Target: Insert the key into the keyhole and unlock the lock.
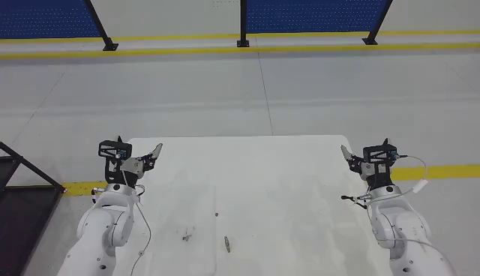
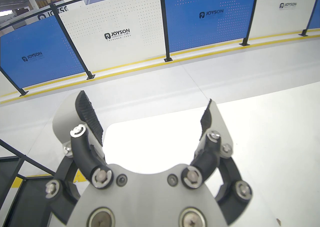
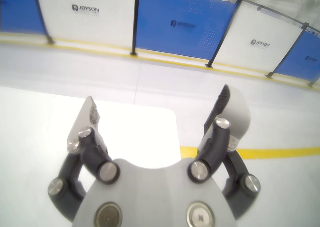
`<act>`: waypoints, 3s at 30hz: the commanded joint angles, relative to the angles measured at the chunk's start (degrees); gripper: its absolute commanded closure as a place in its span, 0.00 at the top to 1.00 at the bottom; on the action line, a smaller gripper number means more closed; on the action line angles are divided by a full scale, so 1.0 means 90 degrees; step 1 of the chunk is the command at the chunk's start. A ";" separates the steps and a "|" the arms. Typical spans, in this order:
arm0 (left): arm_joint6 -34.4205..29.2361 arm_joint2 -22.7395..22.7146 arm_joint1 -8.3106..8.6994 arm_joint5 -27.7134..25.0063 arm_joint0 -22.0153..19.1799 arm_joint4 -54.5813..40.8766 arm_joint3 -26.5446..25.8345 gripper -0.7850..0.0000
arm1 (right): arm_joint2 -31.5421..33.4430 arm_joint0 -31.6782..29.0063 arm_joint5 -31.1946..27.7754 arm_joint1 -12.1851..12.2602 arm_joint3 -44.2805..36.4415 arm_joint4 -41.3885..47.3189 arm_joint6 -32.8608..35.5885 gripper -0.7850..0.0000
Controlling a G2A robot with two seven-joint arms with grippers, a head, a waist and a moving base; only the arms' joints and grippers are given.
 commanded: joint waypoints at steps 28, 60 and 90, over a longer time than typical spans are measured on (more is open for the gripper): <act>-0.0843 -0.1279 0.0199 -0.3866 0.3642 -0.0809 -0.1512 1.00 | 0.0000 0.0000 0.0000 0.0000 0.0000 0.0000 0.0000 1.00; -0.2047 0.1140 0.0073 -0.1330 0.2474 0.0920 -0.0531 0.31 | 0.0000 0.0000 0.0000 0.0000 0.0000 0.0000 0.0000 1.00; -0.2050 0.1279 0.0111 -0.1219 0.2359 0.1147 -0.0418 0.04 | 0.0000 0.0000 0.0000 0.0000 0.0000 0.0000 0.0000 1.00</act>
